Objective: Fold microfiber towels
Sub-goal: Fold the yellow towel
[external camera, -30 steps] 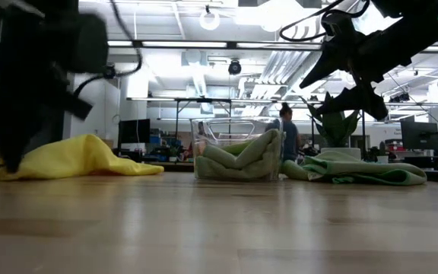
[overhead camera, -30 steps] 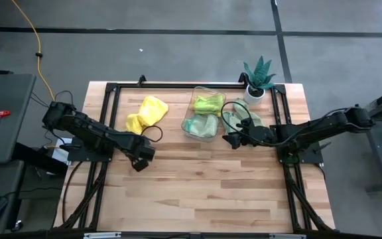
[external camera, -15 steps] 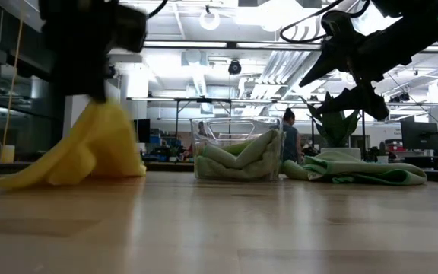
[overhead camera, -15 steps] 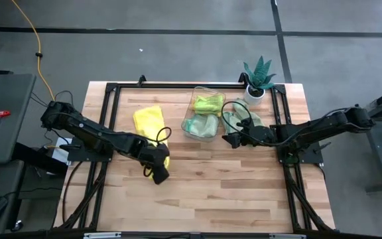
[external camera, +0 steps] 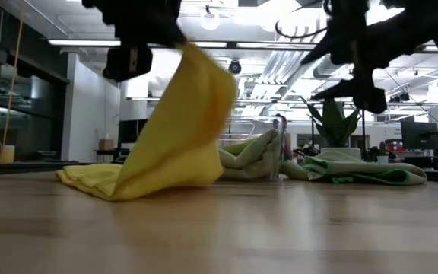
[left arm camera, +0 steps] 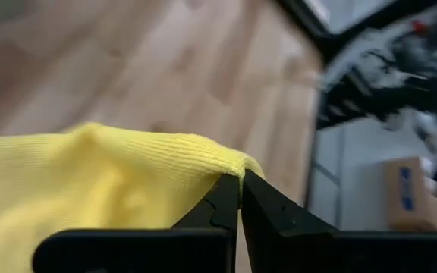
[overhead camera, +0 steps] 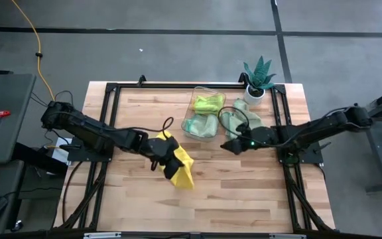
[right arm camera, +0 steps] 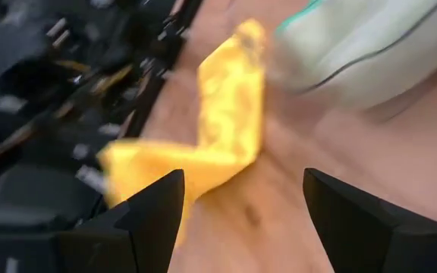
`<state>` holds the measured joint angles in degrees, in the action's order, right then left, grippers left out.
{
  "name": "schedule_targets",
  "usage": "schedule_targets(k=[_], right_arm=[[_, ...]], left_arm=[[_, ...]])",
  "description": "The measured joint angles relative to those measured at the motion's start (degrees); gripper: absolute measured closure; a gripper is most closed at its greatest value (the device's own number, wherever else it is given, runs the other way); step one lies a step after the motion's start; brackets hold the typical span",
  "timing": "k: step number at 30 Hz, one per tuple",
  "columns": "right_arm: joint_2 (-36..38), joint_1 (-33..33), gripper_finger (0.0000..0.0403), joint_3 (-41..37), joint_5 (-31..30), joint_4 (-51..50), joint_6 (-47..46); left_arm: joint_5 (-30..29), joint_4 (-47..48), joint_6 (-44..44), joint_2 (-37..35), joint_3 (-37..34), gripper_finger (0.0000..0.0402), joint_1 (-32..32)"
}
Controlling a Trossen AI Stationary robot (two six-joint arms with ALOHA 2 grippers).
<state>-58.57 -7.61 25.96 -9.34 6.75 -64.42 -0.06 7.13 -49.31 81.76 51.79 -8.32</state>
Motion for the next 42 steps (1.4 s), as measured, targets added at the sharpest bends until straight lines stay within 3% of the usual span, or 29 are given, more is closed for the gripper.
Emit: schedule_targets(k=[8,15,22,29,36,42], right_arm=[[-4.43,-10.91,0.0142,0.00,-1.11,1.59,1.45],[-18.98,-17.72,0.0142,2.44,-5.81,10.73,9.21],[-38.20,-18.13,0.0142,15.16,-2.48,11.26,20.19],[-51.28,-17.47,0.0142,28.90,0.35,2.52,27.48],[-54.58,-17.87,0.0145,36.41,1.12,-8.22,33.79],[-53.80,-17.91,0.0193,36.98,0.20,-10.85,36.24]], left_arm=[[-0.39,2.33,-0.91,3.76,0.09,0.0401,1.71],[2.35,1.32,-3.12,9.61,-0.04,0.0401,0.59],[2.64,0.97,-5.23,13.84,-0.09,0.0401,-0.50],[2.34,1.84,-5.97,15.42,-0.01,0.0401,-1.25],[1.75,2.84,-5.47,15.43,-0.09,0.0401,-1.22],[1.12,3.83,-4.49,15.43,-0.07,0.0401,-1.22]])
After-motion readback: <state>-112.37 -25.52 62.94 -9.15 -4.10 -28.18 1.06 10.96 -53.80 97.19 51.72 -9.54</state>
